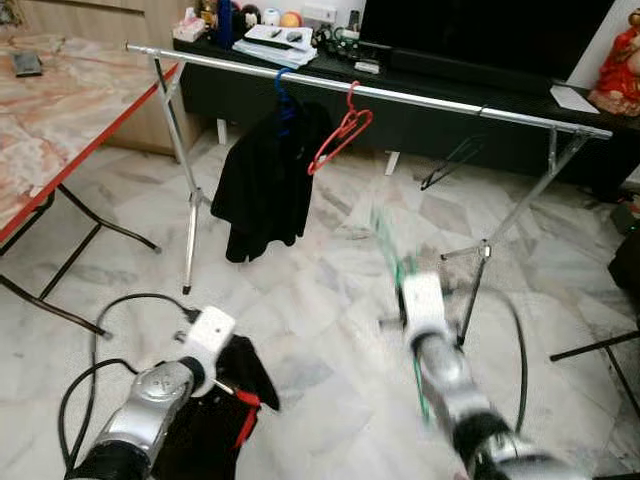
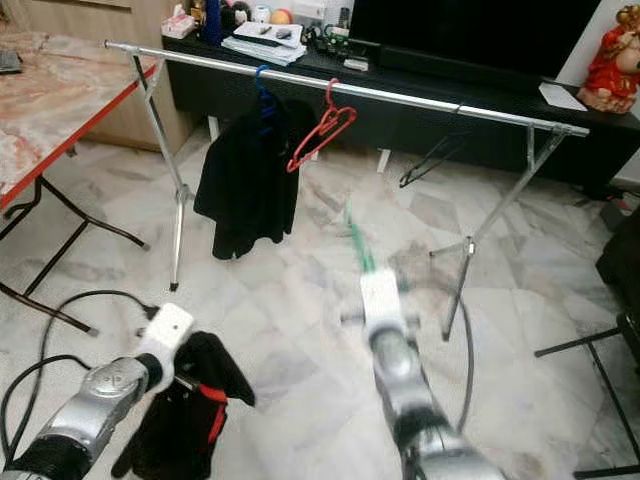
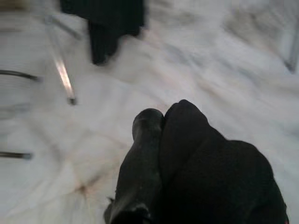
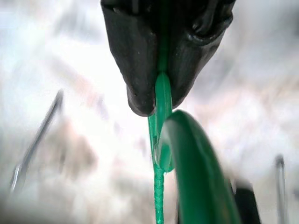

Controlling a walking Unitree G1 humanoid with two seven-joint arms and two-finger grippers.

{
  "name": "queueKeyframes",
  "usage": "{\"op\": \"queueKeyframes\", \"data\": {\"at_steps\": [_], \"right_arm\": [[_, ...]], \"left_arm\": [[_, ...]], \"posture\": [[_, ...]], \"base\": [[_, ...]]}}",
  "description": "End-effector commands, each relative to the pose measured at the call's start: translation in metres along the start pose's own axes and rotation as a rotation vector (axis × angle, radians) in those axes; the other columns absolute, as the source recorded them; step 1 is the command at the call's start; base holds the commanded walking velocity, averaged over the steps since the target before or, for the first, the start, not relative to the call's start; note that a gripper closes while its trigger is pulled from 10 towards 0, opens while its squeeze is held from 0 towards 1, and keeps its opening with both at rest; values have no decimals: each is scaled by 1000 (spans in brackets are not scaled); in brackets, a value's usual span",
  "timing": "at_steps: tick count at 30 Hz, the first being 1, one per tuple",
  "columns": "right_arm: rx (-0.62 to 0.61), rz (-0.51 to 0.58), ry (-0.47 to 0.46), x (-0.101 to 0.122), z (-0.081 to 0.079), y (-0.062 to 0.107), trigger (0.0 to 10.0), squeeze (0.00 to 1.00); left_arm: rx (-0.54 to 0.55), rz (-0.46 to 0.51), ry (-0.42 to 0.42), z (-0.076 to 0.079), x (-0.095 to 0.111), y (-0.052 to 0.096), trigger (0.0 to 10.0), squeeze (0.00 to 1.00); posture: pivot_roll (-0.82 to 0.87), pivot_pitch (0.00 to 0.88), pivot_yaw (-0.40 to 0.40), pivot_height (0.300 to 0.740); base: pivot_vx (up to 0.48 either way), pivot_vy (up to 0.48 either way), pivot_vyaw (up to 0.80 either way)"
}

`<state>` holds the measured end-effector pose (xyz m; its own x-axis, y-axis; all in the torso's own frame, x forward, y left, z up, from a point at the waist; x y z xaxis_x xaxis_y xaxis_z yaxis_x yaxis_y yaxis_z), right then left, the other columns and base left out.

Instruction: Hang hanger

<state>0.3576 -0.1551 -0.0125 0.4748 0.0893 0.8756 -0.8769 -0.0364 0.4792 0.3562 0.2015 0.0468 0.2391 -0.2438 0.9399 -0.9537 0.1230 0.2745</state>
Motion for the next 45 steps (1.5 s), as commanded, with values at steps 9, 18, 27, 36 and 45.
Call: {"op": "queueKeyframes", "data": {"at_steps": [9,18,27,36,45], "right_arm": [[-118,-228,-325,-91,26,31,10000,0],[-150,-294,-381,-118,21,43,10000,0],[-154,-340,-379,-135,19,52,10000,0],[-159,-377,-375,-150,22,62,10000,0],[-152,-394,-376,-152,13,62,10000,0]], "left_arm": [[207,321,146,-20,39,32,10000,0],[191,345,134,-15,50,33,10000,0],[160,336,138,-5,52,30,10000,0],[141,329,129,-3,54,27,10000,0],[134,321,121,-2,54,26,10000,0]], "posture": [[51,104,-81,740],[64,78,-69,740],[67,51,-64,740],[67,43,-57,740],[70,67,-58,740]], "base": [[0,0,0],[0,0,0],[0,415,0],[0,480,0],[0,480,0]]}}
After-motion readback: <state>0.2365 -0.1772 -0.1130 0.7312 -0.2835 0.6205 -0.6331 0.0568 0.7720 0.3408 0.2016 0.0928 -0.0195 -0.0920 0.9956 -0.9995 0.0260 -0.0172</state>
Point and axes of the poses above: a point about 5 cm out from each wrist's last joint towards the gripper, its own y axis pointing back from the gripper into the wrist, its own x axis along the axis of the wrist's last joint, z = x × y, the point moved 5 cm from there along -y, pointing out of the wrist towards the gripper, and after that the axes turned 2 degrees about -y, right-handed, at the moved point
